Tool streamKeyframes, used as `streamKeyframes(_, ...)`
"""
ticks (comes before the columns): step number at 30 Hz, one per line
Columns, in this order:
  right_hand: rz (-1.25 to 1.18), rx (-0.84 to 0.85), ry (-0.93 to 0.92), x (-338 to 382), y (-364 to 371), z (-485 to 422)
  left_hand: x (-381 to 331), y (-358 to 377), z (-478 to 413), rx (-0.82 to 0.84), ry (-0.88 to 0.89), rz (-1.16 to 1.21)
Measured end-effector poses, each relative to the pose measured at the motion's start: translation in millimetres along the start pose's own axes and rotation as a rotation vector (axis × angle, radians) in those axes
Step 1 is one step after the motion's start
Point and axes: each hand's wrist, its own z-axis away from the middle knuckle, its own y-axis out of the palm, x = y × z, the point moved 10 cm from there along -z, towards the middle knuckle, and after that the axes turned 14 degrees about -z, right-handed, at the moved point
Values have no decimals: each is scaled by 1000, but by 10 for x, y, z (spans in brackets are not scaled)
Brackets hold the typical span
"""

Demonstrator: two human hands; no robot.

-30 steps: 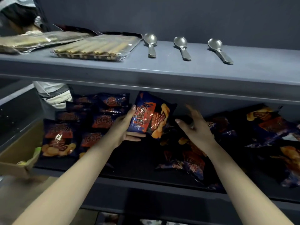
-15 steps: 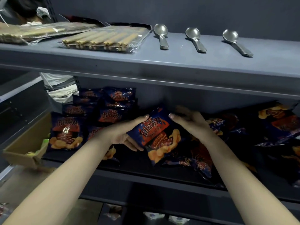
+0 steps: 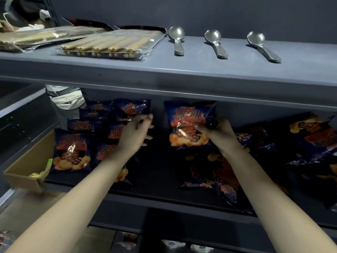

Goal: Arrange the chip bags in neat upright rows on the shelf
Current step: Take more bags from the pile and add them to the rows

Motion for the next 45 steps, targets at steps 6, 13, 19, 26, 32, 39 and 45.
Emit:
streamKeyframes(6, -167, -106, -70, 133, -19, -300, 0, 656, 113, 93, 253, -559)
streamKeyframes(13, -90, -69, -22, -111, 211, -603, 337, 1273, -17, 296, 96, -576)
streamKeyframes(19, -166, -89, 40, -349, 214, -845, 195, 1553, 22, 322, 316, -755)
streamKeyframes(26, -49, -5, 160, -718, 543, -997, 3, 1842, 152, 394, 534, -815)
streamKeyframes(32, 192, -51, 275, -1056, 535, -1041, 20, 1983, 157, 442, 600, -860)
streamKeyframes(39, 366, -69, 270, -1186, 509, -1103, 56, 2004, 152, 480, 597, -836)
streamKeyframes(45, 434, -193, 236, -1084, 416, -1091, 109, 2013, 134, 536, 581, -876)
